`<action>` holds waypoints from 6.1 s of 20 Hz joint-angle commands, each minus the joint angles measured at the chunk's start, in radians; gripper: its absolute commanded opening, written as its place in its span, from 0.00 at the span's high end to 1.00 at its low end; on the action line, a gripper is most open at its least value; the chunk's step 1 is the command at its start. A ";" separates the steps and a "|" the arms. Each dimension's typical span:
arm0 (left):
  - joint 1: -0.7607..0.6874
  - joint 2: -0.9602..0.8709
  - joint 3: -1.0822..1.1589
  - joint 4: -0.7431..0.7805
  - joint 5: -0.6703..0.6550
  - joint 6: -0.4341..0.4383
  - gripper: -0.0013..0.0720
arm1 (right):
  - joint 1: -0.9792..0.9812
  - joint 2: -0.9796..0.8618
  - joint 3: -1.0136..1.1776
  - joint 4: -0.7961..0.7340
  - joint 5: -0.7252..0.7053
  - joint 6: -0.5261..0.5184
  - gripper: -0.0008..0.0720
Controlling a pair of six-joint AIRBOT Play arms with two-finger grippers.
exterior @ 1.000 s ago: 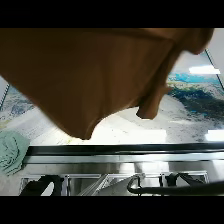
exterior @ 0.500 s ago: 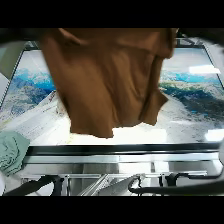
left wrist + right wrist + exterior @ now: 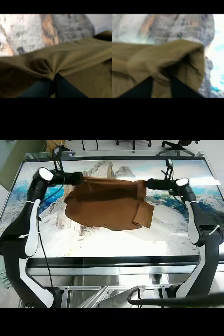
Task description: Fold the shirts.
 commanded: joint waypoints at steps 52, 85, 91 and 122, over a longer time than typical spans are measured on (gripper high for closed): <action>0.028 -0.151 0.068 0.221 -0.246 -0.087 0.95 | 0.506 0.900 -1.489 0.142 -0.162 0.214 0.97; -0.146 0.254 -0.871 -0.045 -0.096 -0.108 0.95 | 0.235 0.475 -0.914 0.231 0.063 -0.214 0.97; -0.020 0.451 -0.614 -0.058 -0.222 -0.092 0.96 | 0.106 0.656 -0.603 0.244 0.161 -0.164 0.97; 0.135 0.196 -0.084 -0.259 -0.150 0.111 0.95 | -0.047 0.188 -0.108 0.241 0.281 -0.060 0.97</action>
